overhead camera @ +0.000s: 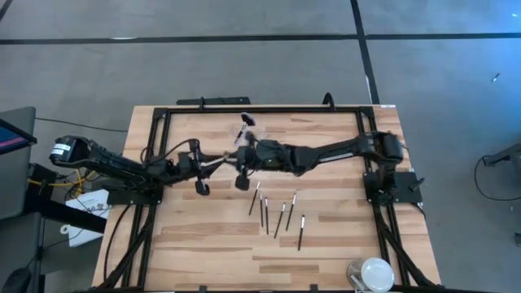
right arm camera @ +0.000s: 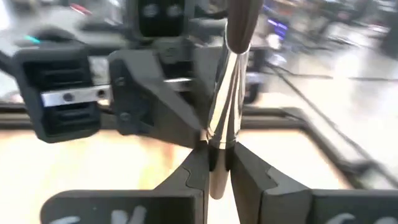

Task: Sort items
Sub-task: Put the blush brush into the transparent organizer

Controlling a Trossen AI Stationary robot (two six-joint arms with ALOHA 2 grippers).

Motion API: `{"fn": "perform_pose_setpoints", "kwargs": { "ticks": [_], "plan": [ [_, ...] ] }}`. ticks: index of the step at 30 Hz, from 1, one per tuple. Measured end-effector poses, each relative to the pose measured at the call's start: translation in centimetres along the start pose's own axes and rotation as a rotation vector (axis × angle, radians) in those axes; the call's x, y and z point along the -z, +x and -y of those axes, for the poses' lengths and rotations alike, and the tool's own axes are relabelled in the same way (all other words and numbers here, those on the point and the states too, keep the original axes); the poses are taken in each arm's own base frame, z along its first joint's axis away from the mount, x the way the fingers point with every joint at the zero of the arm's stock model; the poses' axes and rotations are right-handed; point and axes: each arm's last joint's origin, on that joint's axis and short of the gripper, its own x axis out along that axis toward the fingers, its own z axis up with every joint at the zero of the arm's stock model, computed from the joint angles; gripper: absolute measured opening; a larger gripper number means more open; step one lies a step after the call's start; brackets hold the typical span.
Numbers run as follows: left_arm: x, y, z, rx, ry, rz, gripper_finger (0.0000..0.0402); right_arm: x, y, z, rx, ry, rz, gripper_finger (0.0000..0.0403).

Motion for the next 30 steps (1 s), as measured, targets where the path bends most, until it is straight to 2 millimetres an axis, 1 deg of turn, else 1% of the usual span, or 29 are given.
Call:
{"fn": "perform_pose_setpoints", "kwargs": {
  "ticks": [2, 5, 6, 8, 10, 11, 13, 15, 18, 20, 21, 23, 25, 28, 30],
  "plan": [
    [0.2, -0.3, -0.2, -0.041, 0.022, -0.014, 0.0082, -1.1, -1.4, 0.6, 0.063, -0.031, -0.046, 0.0032],
    [0.3, -0.3, -0.2, -0.048, 0.02, -0.023, 0.0085, -2.3, -3.1, 1.7, 0.162, -0.118, -0.086, 0.0039],
    [0.4, -0.3, -0.2, -0.046, 0.014, -0.025, 0.0086, -2.4, -3.5, 2.2, 0.19, -0.138, -0.093, 0.004],
    [0.7, -0.4, -0.2, -0.04, 0.0, -0.054, 0.0086, -2.1, -3.9, 3.4, 0.223, -0.118, -0.079, 0.0039],
    [0.8, -0.4, -0.2, -0.04, -0.021, -0.061, 0.0086, -0.9, -3.7, 4.6, 0.223, -0.063, -0.048, 0.0033],
    [0.9, -0.4, -0.1, -0.04, -0.025, -0.069, 0.0086, 0.2, -3.4, 5.2, 0.231, -0.045, -0.049, 0.0031],
    [1.1, -0.4, -0.1, -0.037, -0.035, -0.091, 0.0086, 2.8, -2.6, 6.4, 0.273, -0.01, -0.092, 0.0031],
    [1.3, -0.4, -0.1, -0.036, -0.039, -0.105, 0.0086, 5.2, -1.4, 7.7, 0.319, 0.06, -0.129, 0.0031],
    [1.4, -0.4, -0.1, -0.036, -0.051, -0.114, 0.0086, 7.7, 0.0, 9.5, 0.365, 0.112, -0.162, 0.0032],
    [1.4, -0.4, -0.1, -0.036, -0.054, -0.114, 0.0086, 9.3, 0.7, 10.1, 0.392, 0.111, -0.217, 0.0033],
    [1.4, -0.4, -0.1, -0.034, -0.054, -0.115, 0.0086, 9.8, 1.1, 10.2, 0.397, 0.111, -0.234, 0.0033],
    [1.5, -0.5, -0.1, -0.033, -0.05, -0.125, 0.0086, 10.4, 1.3, 10.1, 0.392, 0.112, -0.271, 0.0033],
    [1.7, -0.6, -0.1, -0.032, -0.045, -0.138, 0.0086, 10.2, 1.5, 10.1, 0.388, 0.112, -0.273, 0.0033],
    [1.9, -0.7, -0.1, -0.031, -0.042, -0.147, 0.0086, 10.6, 1.3, 10.2, 0.383, 0.117, -0.327, 0.0037],
    [1.9, -0.7, -0.1, -0.031, -0.04, -0.15, 0.0086, 10.6, 1.3, 10.4, 0.391, 0.128, -0.319, 0.0045]
  ]
}}
